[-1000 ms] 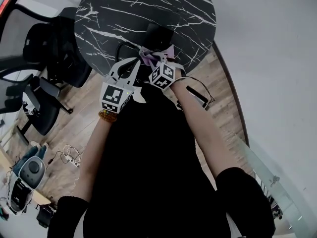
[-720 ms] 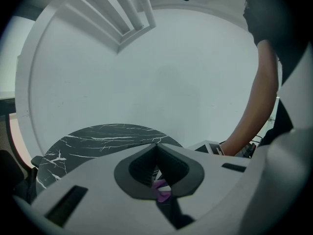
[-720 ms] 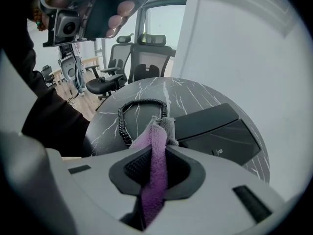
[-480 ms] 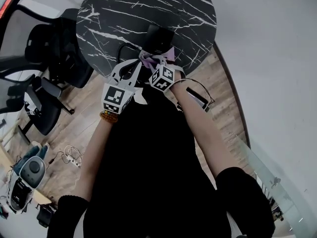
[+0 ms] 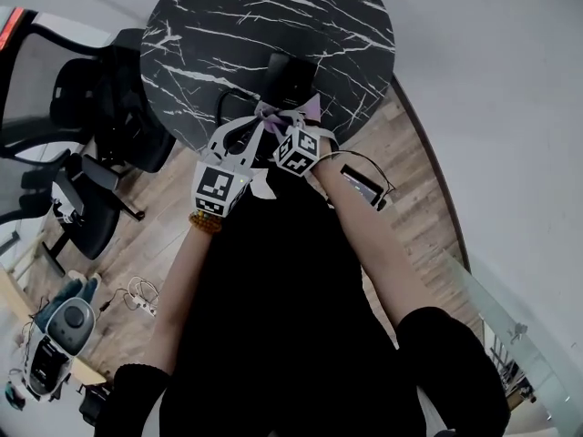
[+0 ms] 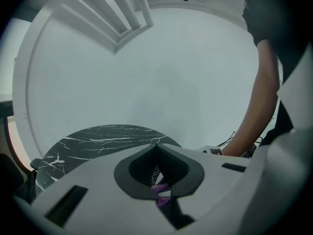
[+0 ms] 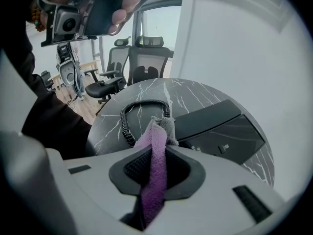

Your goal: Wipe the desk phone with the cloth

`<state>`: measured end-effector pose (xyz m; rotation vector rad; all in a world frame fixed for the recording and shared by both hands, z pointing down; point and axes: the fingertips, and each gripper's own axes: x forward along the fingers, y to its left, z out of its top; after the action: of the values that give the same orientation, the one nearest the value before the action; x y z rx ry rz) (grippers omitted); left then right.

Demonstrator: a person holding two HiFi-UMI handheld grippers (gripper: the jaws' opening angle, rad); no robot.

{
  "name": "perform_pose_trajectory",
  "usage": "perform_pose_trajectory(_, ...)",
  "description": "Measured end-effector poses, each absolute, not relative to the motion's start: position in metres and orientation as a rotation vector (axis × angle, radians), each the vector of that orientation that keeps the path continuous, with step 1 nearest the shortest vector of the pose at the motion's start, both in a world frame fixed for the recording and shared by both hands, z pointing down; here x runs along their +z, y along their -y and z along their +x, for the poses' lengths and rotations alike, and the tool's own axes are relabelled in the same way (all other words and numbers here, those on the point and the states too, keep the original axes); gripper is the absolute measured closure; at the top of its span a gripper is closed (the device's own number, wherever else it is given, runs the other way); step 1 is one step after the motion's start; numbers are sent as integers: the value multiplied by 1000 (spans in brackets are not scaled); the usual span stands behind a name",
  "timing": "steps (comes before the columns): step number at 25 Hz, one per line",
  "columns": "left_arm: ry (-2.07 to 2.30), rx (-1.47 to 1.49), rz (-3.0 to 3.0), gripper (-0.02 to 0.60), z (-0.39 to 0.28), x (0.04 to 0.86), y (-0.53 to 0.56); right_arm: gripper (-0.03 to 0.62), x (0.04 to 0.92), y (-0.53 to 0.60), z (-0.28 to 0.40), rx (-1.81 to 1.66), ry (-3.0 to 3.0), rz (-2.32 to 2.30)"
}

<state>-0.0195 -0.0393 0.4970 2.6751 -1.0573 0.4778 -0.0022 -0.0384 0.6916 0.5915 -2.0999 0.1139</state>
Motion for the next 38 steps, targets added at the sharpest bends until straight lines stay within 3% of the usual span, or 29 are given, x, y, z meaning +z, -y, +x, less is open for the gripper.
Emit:
perform_pose_trajectory(19,1052,487,2714,569,-13,481,37,531,695,36,-6,133,1993,683)
perform_pose_trajectory(32,1070,487,2699,569,-21,481,35,531,695,34,-12,-46,1846,524)
perform_pose_trajectory(38,1090,472,2699,569,-30,478,39,531,691,34,-10,148,1941,462)
